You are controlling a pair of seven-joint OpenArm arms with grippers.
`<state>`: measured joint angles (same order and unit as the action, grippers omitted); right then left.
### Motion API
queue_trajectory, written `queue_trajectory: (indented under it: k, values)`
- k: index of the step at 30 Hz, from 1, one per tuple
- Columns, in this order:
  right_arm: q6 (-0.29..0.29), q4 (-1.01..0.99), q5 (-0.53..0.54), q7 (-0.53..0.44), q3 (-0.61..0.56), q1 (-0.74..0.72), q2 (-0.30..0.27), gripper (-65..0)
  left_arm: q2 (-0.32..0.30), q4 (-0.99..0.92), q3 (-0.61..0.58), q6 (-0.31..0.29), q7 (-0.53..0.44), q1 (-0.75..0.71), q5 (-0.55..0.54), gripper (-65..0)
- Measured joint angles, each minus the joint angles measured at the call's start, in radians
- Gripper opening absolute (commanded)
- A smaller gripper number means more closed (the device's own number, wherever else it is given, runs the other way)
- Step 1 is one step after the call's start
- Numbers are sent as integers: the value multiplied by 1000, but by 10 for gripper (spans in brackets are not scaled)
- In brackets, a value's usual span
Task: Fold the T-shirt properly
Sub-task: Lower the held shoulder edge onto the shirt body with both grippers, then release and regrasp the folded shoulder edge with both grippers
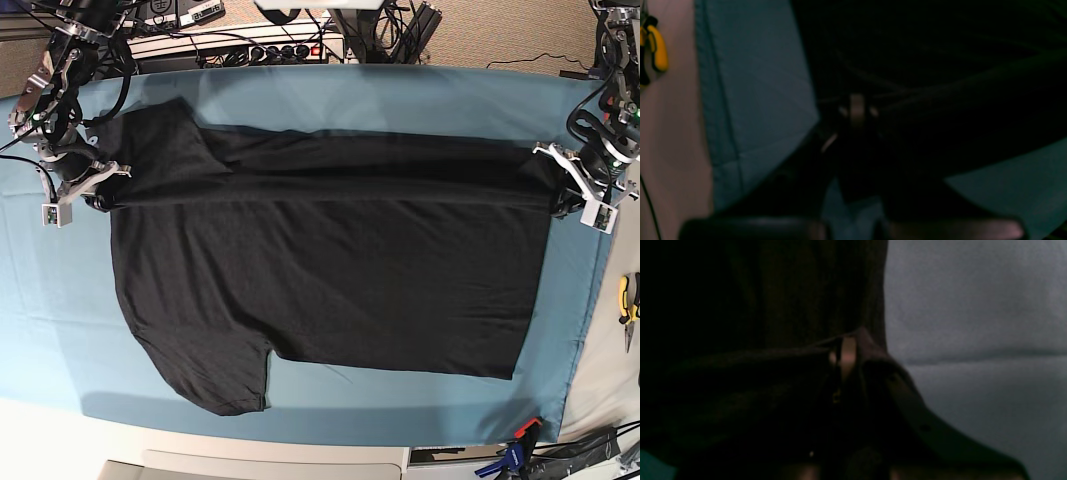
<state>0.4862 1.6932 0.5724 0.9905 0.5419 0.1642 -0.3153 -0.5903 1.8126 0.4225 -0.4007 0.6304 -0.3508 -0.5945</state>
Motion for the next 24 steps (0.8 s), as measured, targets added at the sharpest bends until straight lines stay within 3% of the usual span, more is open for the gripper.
queue_trajectory:
  k: [5,6,8,9,10,13,24]
  values:
    - [0,0,-6,4,0,0,0,-650,0,0,0,0,0,0,0,-649]
    - [0,0,-27,5,0,0,0,-647,0,0,0,-12,0,0,0,-573]
    - [0,0,-52,5,0,0,0,-449,0,0,0,-19,-1,0,6,-416]
    - [-14,0,-60,1,0,0,0,-386,0,0,0,-19,-3,0,6,-362]
    - [-27,0,-60,-12,0,0,0,-371,0,0,0,-17,-3,0,7,-332]
    - [-107,0,-63,-78,0,-1,0,-371,0,0,0,28,-4,0,7,-328]
    - [-109,0,-78,-124,0,-6,0,-371,0,0,0,30,-4,0,7,-328]
